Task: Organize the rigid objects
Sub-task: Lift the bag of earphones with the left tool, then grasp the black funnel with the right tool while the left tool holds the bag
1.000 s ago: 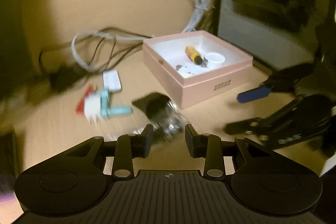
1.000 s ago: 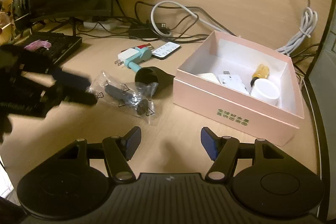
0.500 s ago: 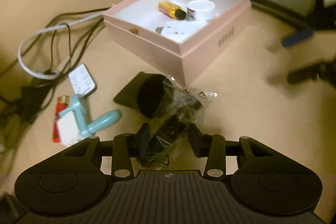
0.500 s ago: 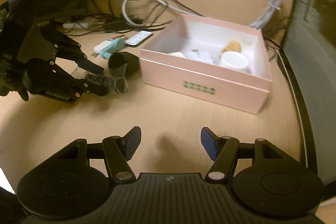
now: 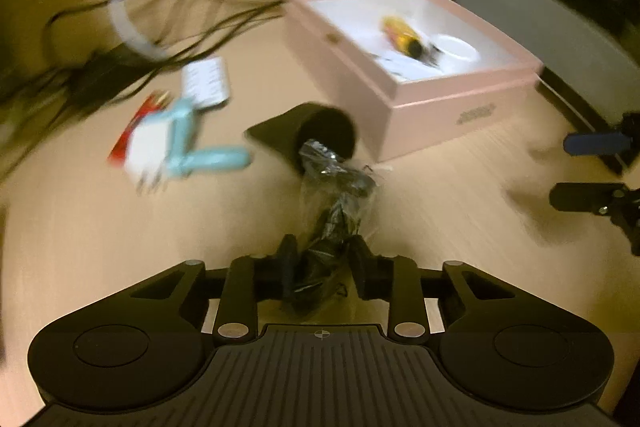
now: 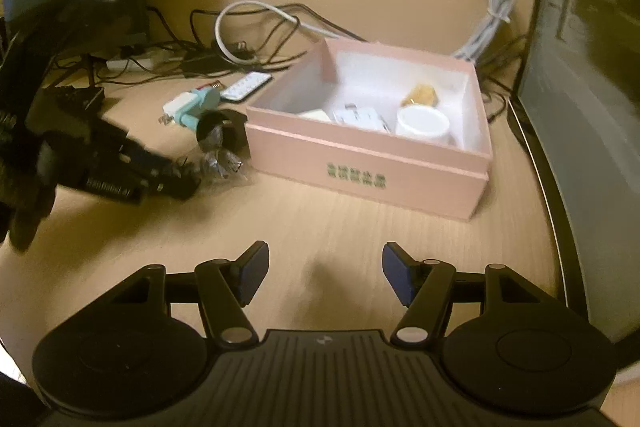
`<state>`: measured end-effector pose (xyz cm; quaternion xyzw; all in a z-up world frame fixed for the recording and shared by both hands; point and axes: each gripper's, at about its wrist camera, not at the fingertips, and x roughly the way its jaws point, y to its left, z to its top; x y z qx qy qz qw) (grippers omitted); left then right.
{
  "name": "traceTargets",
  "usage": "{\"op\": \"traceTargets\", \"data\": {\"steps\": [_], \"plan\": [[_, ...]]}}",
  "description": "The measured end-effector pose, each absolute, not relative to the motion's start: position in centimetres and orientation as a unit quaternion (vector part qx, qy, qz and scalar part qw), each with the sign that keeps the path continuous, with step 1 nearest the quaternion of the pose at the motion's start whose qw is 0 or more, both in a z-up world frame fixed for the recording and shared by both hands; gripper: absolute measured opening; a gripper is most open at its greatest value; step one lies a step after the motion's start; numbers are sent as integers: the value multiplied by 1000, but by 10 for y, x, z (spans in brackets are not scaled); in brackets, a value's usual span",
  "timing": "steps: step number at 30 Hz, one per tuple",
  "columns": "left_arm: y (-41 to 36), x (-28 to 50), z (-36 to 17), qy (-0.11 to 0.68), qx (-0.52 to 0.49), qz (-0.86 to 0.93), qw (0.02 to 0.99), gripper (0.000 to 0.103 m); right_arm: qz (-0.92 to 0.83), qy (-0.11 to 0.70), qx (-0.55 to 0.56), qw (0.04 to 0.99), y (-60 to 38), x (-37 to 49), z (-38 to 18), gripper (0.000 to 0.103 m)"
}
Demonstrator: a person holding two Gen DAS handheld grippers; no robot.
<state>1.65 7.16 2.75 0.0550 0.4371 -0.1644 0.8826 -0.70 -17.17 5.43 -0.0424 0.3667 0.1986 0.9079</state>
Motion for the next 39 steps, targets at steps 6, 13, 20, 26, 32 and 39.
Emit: {"op": "traceTargets", "data": {"steps": [6,13,20,26,32,39], "plan": [[95,-21,31,434,-16,-73,898,27,224,348,-68,908,-144,5,63,63],[117,-45,33,436,-40,0,899,26,261,307,-110,909,-96,19,71,63],[113,-51,32,438,-53,3,898,26,280,261,-179,906,-39,42,68,63],[114,-54,32,438,-60,5,897,26,273,252,-236,898,1,67,52,53],[117,-53,32,439,-71,1,896,26,277,283,-226,890,-5,66,49,44],[115,-49,32,439,-70,-9,896,27,295,319,-198,879,-49,30,58,41]]}}
